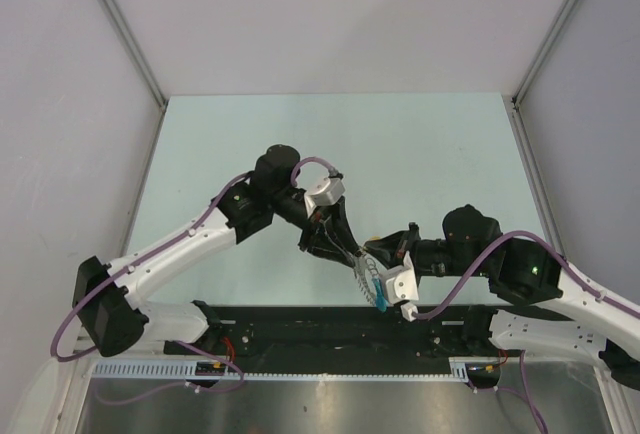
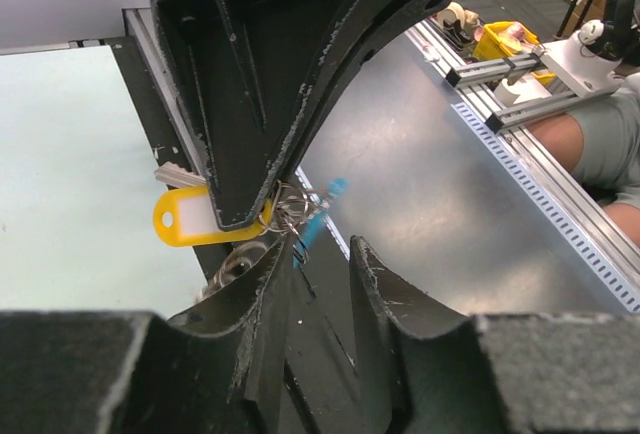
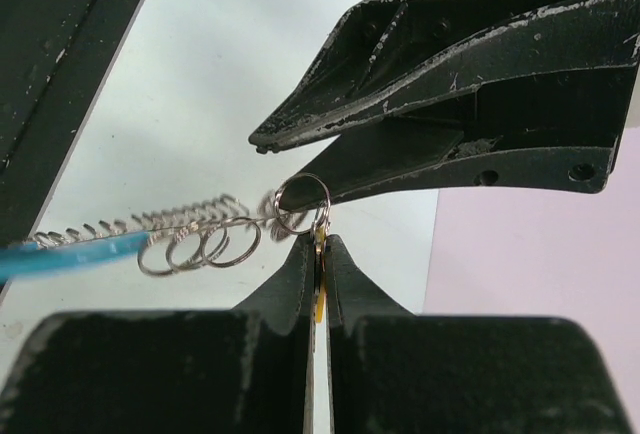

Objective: Remove the keys from the keyring

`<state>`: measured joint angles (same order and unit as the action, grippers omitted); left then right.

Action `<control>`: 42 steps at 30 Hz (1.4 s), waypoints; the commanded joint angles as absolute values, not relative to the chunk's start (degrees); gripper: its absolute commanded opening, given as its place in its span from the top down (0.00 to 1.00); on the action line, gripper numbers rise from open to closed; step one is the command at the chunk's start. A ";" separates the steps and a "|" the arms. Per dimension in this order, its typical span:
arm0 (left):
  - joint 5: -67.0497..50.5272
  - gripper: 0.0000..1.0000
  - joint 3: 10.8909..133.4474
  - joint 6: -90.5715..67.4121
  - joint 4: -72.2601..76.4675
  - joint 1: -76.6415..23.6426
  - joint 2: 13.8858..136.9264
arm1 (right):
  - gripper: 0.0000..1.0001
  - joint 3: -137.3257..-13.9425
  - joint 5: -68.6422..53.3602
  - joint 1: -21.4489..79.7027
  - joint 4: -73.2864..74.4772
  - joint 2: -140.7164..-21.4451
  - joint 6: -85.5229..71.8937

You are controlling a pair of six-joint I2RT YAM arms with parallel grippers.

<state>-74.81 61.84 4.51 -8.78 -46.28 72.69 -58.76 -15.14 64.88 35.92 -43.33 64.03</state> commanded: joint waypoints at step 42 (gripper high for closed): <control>-66.45 0.99 63.47 2.46 -9.50 -46.85 70.41 | 1.00 -61.70 -17.32 64.86 31.73 -40.61 60.74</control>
